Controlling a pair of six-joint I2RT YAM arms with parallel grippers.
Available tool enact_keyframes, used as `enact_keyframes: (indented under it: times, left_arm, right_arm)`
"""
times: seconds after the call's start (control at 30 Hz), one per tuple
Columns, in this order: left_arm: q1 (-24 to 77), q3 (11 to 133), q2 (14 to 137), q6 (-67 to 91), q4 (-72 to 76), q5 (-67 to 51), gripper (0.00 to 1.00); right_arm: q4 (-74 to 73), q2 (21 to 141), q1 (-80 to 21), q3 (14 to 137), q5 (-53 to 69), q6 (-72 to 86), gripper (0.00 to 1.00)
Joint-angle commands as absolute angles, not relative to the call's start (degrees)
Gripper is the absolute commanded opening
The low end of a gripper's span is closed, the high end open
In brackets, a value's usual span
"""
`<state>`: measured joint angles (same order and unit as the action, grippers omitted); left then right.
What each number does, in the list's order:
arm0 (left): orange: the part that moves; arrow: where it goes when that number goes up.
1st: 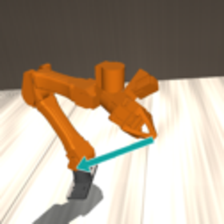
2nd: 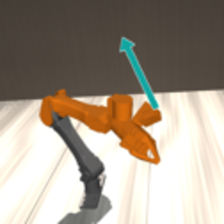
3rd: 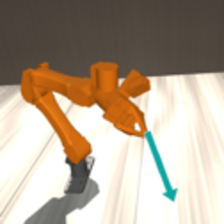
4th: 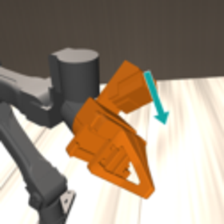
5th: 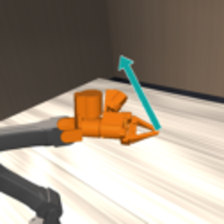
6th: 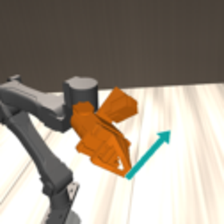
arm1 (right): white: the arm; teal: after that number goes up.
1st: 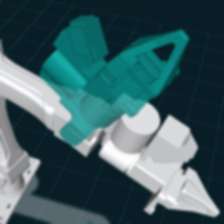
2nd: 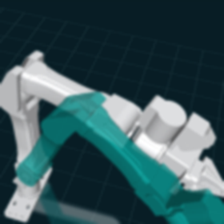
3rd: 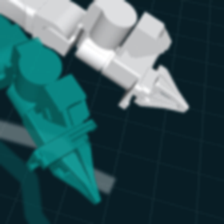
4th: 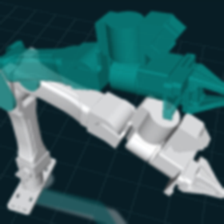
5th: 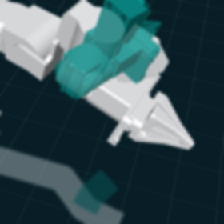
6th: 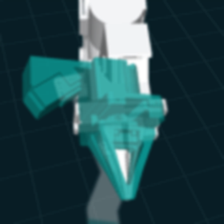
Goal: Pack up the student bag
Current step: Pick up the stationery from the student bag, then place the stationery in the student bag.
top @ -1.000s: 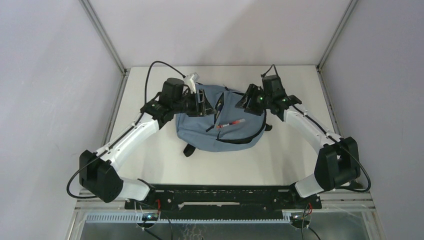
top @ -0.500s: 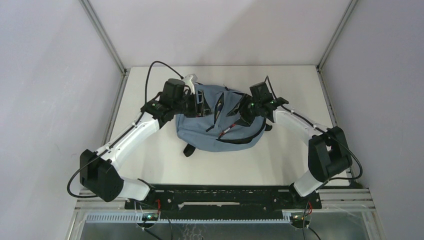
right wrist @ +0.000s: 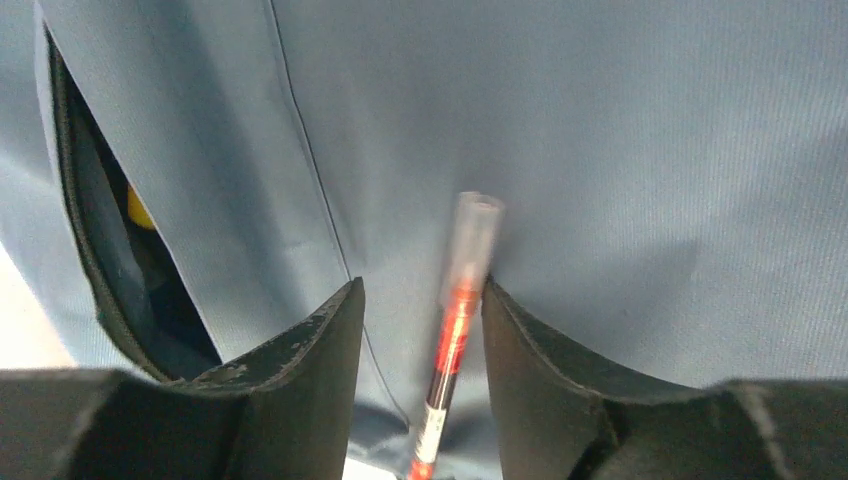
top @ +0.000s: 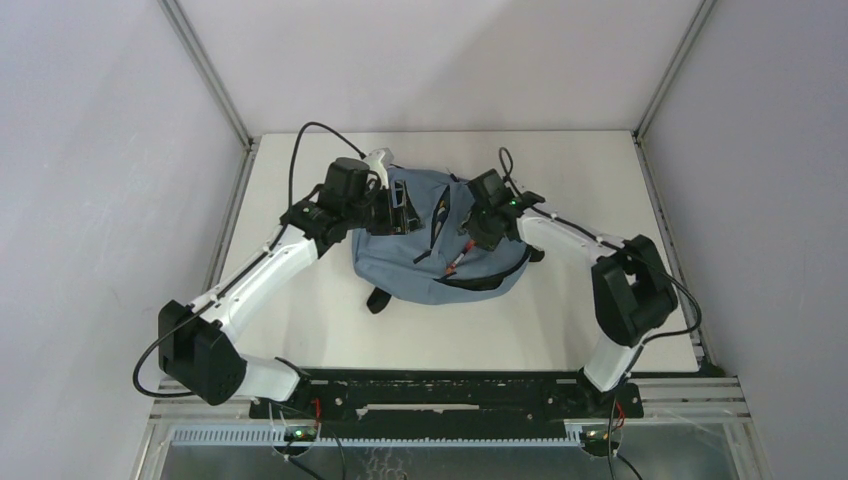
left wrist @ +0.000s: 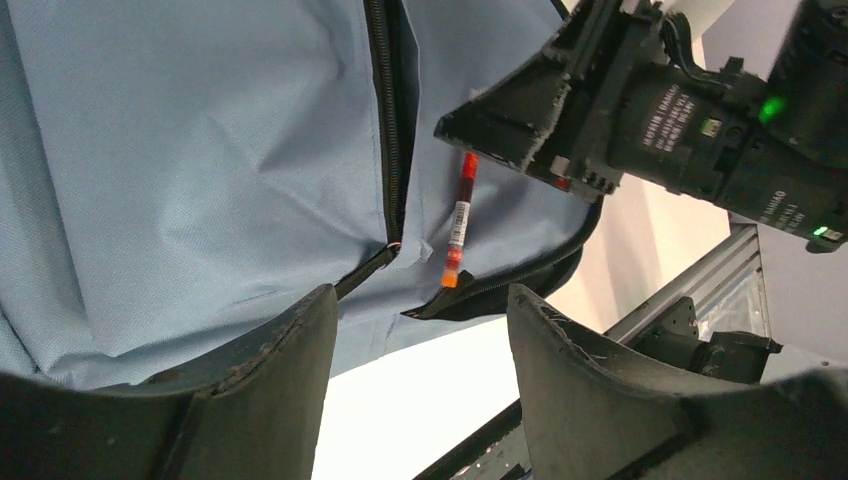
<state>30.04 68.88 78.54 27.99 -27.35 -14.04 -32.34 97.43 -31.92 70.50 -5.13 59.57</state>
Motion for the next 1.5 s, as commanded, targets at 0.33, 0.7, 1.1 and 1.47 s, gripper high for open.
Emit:
enact_keyframes:
  times: [0.33,0.7,1.1,1.47]
  left_arm:
    - [29.20,68.95,77.66,28.21,-26.32,-11.03,0.68]
    - [31.65,84.20,95.19,28.96,-33.01,-3.14,0.82]
    - [33.19,96.68,107.75,27.21,-38.99,2.44,0.62]
    - [33.22,101.67,110.91,26.38,-44.45,3.45,0.09]
  right_arm:
    - [-32.30,92.62,-32.84,74.67,-13.13,46.55,0.00]
    - [-23.23,87.34,-28.74,76.18,-6.83,42.90,0.00]
    - [-25.60,94.45,-26.79,83.41,-8.64,47.02,0.00]
    - [-26.23,100.81,-28.99,87.37,-13.67,51.18,0.00]
